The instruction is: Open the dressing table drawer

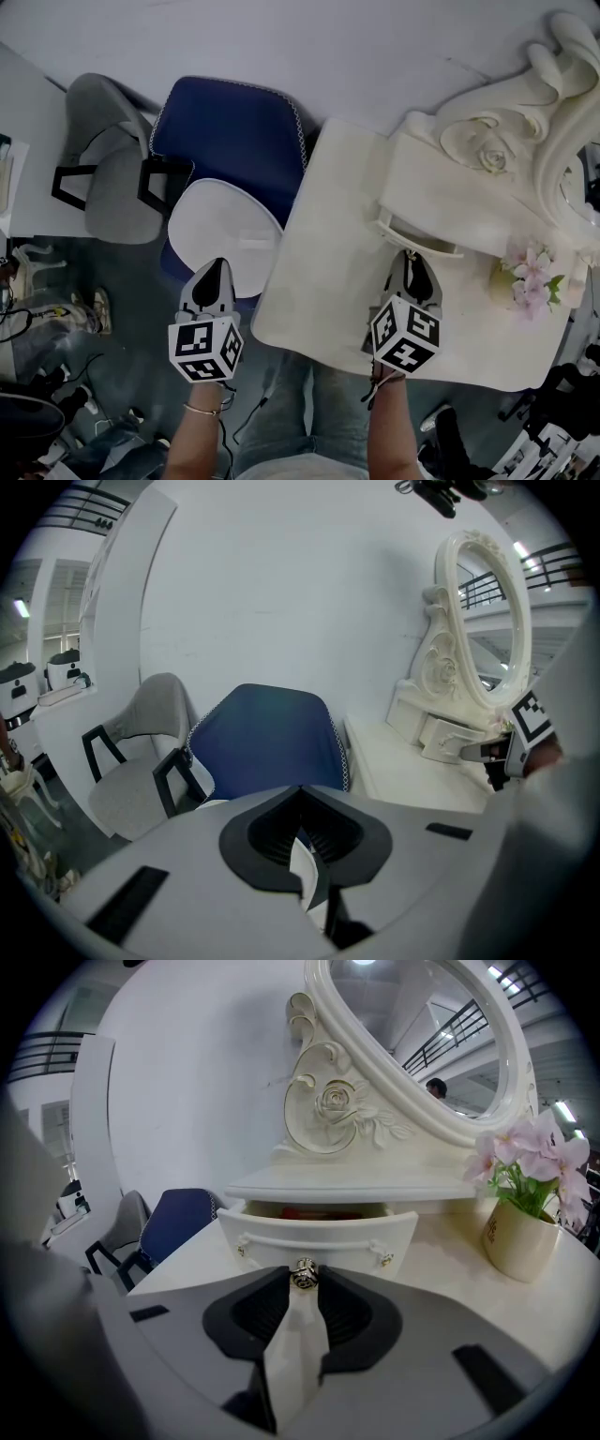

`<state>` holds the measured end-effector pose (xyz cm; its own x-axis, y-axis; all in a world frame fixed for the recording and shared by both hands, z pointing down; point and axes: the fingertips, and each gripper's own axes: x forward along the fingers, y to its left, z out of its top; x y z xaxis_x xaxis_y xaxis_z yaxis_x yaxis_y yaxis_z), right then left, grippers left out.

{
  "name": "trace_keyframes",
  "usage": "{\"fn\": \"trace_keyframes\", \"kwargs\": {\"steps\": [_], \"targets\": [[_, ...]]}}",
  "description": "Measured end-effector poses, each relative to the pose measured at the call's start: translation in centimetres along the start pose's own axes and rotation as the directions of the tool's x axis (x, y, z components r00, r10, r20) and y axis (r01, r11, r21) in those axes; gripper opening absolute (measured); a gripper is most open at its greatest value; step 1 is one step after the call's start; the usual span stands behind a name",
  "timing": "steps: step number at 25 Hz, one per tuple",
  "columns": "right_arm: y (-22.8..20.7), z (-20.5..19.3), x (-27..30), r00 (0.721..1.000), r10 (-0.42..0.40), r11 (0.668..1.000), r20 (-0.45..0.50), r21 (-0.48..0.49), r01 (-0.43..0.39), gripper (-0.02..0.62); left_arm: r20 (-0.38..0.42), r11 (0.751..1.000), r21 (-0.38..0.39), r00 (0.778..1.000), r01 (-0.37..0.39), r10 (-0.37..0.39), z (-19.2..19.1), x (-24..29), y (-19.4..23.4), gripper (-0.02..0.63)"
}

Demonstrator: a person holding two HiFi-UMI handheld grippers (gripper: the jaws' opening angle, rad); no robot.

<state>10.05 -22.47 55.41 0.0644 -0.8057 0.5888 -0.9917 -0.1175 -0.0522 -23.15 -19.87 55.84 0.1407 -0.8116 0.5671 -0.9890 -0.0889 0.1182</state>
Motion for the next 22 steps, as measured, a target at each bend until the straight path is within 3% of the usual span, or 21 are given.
{"fn": "trace_keyframes", "kwargs": {"steps": [22], "targets": [[0.2,-0.9,-1.3,1.000,0.012,1.000,0.005,0.002,-0.012,0.102,0.000,1.000,0.004,1.000,0.004,-0.004,-0.9,-1.1,-0.7,0.018]]}}
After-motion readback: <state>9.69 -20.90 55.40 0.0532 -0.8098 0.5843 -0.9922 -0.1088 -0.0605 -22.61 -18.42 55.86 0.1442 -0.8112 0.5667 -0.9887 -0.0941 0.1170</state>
